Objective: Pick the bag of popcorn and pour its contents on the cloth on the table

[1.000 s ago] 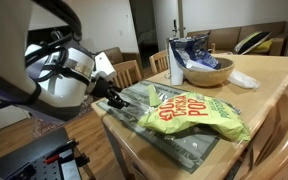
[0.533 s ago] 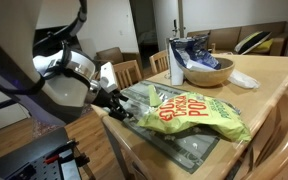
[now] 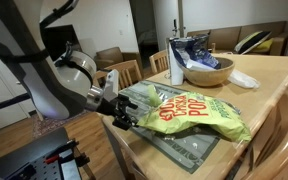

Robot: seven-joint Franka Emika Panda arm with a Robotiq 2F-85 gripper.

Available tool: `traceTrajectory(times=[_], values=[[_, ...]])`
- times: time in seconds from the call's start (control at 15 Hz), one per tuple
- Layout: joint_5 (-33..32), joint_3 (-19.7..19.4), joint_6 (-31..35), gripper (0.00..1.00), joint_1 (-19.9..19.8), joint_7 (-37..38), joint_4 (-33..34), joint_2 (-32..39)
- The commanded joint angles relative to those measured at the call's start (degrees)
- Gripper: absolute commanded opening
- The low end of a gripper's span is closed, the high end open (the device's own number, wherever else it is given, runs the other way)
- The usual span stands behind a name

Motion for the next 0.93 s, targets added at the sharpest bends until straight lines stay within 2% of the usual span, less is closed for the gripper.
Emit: traceTrajectory(times=[0.0,0.13,0.47,0.67,0.73,0.87], values=[[3.6,-10.0,0.2,1.00,15.3,5.3,0.4,-7.9],[5.4,-16.2,-1.1,1.00,23.7,4.8,0.5,-9.1],[6.4,-33.1,-6.9,1.00,45.3,10.2,0.5,-10.5],[7.0,-39.4,-9.0,1.00,52.0,12.8,0.3,-10.1],[6.5,-40.9,-6.6,1.00,53.5,11.7,1.4,-8.6],[6.4,-42.7,-6.8,1.00,55.6,11.8,1.4,-8.3]])
